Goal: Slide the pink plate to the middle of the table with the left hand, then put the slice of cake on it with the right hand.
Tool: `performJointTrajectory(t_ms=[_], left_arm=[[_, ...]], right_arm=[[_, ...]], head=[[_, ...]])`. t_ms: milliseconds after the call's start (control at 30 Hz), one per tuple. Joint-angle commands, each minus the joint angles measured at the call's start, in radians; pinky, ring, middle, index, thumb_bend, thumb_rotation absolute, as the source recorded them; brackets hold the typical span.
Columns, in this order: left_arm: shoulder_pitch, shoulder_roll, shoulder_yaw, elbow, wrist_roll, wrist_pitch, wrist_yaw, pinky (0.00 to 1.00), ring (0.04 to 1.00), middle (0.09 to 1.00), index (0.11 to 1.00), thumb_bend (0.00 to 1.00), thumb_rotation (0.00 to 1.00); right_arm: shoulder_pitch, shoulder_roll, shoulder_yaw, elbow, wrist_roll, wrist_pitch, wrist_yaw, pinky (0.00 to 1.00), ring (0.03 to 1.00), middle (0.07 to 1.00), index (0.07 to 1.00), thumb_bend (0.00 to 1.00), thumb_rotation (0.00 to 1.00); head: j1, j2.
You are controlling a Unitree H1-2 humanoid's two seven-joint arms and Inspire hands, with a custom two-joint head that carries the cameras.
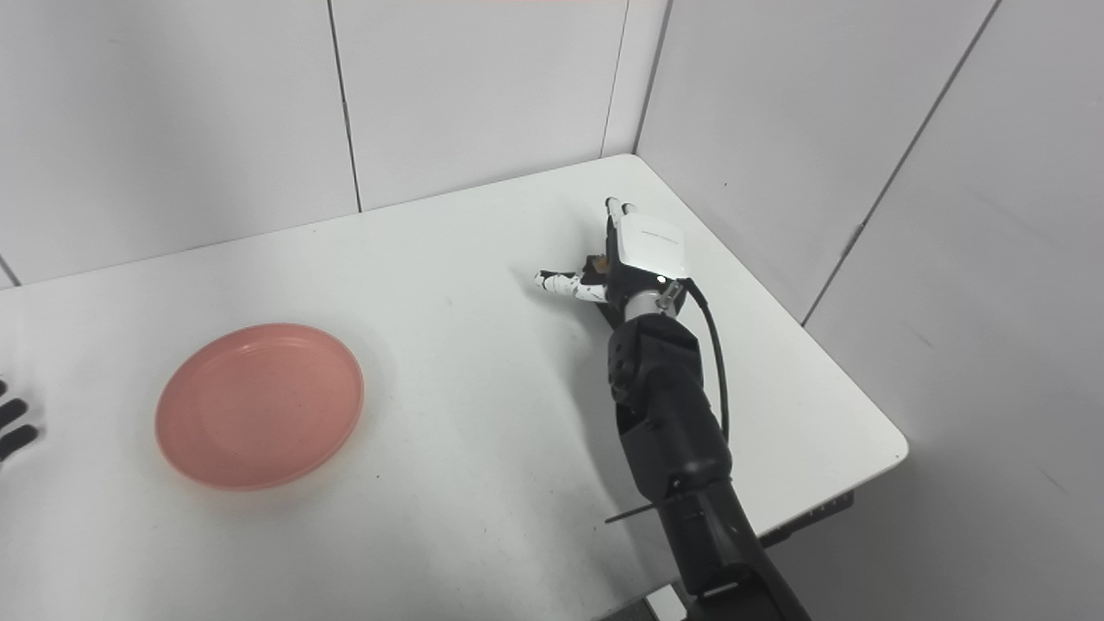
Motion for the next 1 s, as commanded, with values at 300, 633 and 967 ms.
performJointTrajectory(t_ms=[300, 633, 967], left_arm=[[0.080, 0.009, -0.014, 0.052, 0.033, 0.095, 0.031, 0.78, 0.827, 0.850, 0.834, 0.46, 0.85], [0.081, 0.010, -0.013, 0.048, 0.029, 0.098, 0.029, 0.78, 0.823, 0.845, 0.828, 0.46, 0.84], [0.083, 0.013, -0.014, 0.038, 0.029, 0.104, 0.030, 0.78, 0.824, 0.846, 0.827, 0.46, 0.84]], right_arm=[[-0.005, -0.019, -0.069, -0.123, -0.070, 0.005, 0.048, 0.50, 0.783, 0.948, 0.938, 0.90, 0.75], [0.002, -0.005, -0.083, -0.180, -0.090, 0.005, 0.083, 0.51, 0.793, 0.946, 0.934, 0.89, 0.73], [-0.027, -0.002, -0.037, -0.060, -0.086, 0.004, 0.069, 0.51, 0.777, 0.942, 0.928, 0.91, 0.72]], head=[[-0.001, 0.004], [0.000, 0.012], [0.003, 0.017]])
